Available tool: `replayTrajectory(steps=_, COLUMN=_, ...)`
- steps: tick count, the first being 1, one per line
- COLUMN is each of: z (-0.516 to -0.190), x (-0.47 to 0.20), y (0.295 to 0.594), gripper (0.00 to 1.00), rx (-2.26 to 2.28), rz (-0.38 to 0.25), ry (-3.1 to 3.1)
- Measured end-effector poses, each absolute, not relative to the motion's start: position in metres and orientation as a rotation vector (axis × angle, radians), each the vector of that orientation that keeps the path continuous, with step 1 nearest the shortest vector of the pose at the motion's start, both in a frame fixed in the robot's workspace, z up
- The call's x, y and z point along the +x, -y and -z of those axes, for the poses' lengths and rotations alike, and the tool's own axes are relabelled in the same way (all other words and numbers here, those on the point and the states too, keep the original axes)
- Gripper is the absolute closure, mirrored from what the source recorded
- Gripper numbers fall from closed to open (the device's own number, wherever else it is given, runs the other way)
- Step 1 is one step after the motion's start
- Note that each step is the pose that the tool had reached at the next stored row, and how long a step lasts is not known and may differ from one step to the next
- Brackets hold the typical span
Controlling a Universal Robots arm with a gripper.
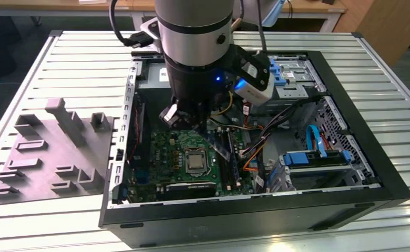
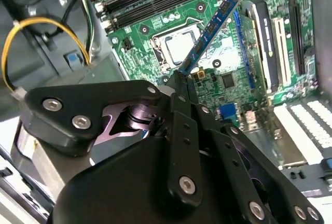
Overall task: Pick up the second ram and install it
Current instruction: 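Insert the second ram into the second slot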
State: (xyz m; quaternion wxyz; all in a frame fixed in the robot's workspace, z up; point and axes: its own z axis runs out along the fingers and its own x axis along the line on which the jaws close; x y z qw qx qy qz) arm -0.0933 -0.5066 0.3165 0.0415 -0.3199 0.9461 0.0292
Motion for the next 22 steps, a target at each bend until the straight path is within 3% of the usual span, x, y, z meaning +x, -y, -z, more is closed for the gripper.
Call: replayTrajectory(steps=22, z=-0.3148, x=-0.0933, y=0.5067, gripper=0.89, rx=-0.383, rz=-0.062, ry=-3.024)
